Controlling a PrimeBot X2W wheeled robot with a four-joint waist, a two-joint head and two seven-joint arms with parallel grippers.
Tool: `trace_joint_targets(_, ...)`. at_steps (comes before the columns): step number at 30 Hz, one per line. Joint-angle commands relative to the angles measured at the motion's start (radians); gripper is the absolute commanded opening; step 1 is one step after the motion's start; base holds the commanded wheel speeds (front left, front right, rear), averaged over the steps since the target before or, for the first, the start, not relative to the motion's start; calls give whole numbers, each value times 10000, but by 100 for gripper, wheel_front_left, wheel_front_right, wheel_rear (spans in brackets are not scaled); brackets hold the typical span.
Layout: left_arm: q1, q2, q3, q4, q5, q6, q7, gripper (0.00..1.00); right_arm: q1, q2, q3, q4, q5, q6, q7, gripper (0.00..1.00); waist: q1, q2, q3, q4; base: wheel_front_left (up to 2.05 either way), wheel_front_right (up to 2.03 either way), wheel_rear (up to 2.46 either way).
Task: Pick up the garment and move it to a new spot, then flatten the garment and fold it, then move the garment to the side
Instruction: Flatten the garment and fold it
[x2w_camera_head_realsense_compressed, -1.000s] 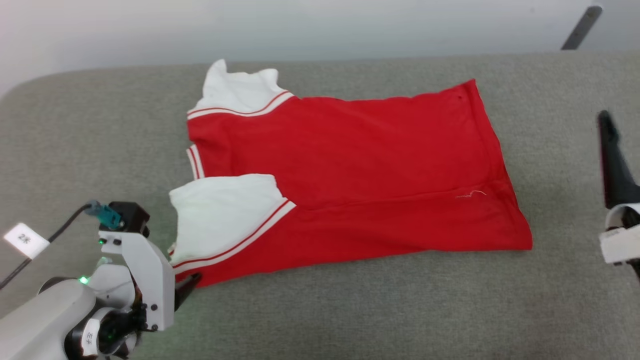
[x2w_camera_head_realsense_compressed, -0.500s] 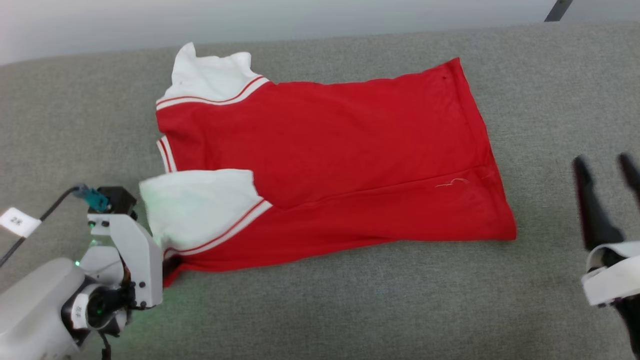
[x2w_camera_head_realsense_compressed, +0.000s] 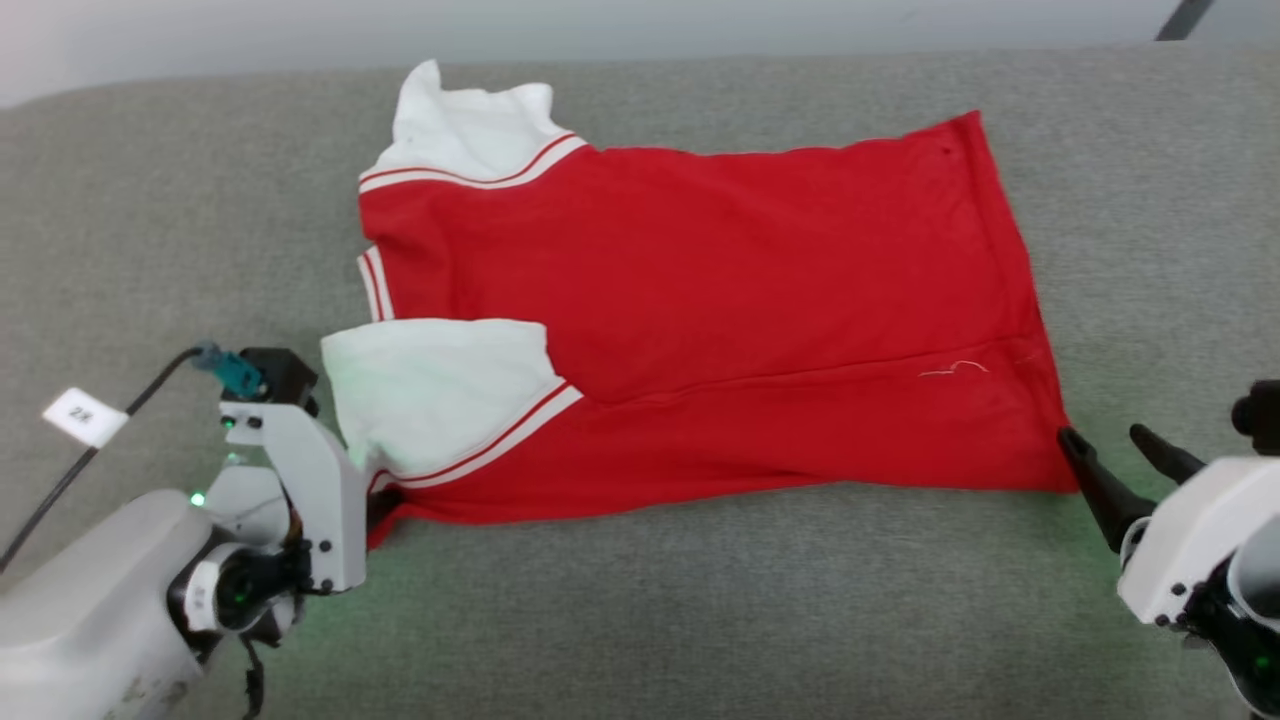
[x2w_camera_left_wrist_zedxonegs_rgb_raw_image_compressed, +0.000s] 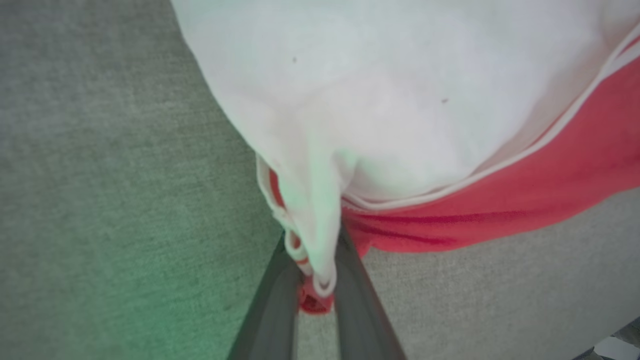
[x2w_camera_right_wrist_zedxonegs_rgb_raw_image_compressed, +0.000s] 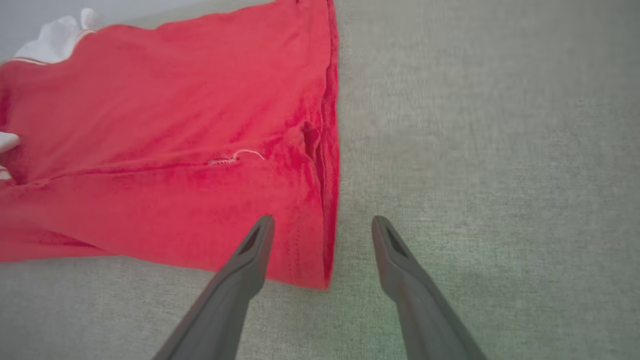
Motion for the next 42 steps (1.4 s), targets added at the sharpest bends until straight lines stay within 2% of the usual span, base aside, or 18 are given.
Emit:
trace_joint_targets(1, 313, -535, -366, 109, 35, -64, 96, 0, -170, -67, 68, 281, -1, -6, 170, 100, 0, 0, 84, 172, 0, 0, 0)
trace_joint_targets(11, 113, -902, -480, 237, 140, -219, 96, 0, -1079, -192, 540, 2817, -58, -6, 1385, 100, 0, 0, 196, 557, 0, 0, 0)
trace_joint_targets(13, 145, -944, -484, 280, 94, -230, 106, 0, -1166, -286, 792, 3176, -104, -6, 1566, 0, 0, 0, 187, 594, 0, 0, 0)
trace_joint_targets(16, 214, -960, -494, 343, 47, -266, 146, 0, -1233, -434, 1068, 3398, 90, -4, 1776, 0, 0, 0, 142, 631, 0, 0, 0)
trace_joint_targets(23, 213, -654, -386, 166, -111, -172, 412, 0, -1442, -1011, 926, 3057, 375, -10, 1758, 0, 0, 0, -77, 650, 0, 0, 0)
trace_joint_targets(29, 16, 92, -334, -706, -60, 336, 944, 0, -1305, -1387, 815, 2370, 679, -10, 2231, 0, 0, 0, -308, 674, 0, 0, 0)
trace_joint_targets(37, 89, 1199, -344, -2469, 80, 1218, 1498, 0, -558, -1954, 679, 1086, 1057, -10, 3561, 0, 0, 0, -562, 674, 0, 0, 0)
trace_joint_targets(42, 322, 1541, -381, -3235, 23, 1624, 1607, 0, 52, -1987, 335, 400, 1214, -10, 4214, 0, 0, 0, -607, 641, 0, 0, 0)
